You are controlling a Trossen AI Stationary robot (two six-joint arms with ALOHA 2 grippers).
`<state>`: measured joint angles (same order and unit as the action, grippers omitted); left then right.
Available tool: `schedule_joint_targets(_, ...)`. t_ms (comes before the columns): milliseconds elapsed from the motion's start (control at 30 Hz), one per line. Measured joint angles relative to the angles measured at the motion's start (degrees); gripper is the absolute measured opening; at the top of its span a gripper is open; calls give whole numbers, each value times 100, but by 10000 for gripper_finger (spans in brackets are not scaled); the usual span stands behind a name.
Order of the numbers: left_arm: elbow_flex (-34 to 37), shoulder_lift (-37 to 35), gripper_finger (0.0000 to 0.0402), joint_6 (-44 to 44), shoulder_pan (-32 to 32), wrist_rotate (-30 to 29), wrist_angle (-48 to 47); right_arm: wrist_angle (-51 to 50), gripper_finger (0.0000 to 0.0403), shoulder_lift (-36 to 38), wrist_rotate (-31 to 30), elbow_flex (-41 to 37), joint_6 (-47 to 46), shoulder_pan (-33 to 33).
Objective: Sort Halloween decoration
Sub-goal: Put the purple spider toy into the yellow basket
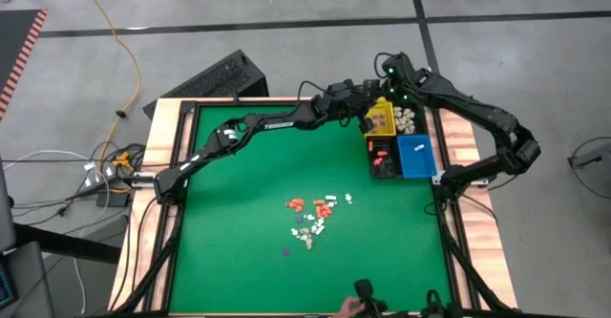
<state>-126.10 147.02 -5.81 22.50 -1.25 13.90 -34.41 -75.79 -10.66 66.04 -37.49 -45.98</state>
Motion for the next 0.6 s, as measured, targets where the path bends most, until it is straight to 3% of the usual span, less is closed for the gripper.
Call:
schedule_joint_targets(167, 0, 8, 63, -168, -15, 440, 62, -20, 260, 2, 7, 0, -20, -2)
schedule_joint_targets(433, 0, 13, 185, -186, -33, 591, 43, 33, 260, 2, 141, 0, -62, 9)
schedule_joint_targets(533, -7, -37, 213, 55, -86, 378, -472, 23, 260, 2, 175, -2, -11, 22)
schedule_joint_targets(600, -7, -119, 218, 68, -87, 645, -1035, 20, 260, 13, 179, -4, 4, 22)
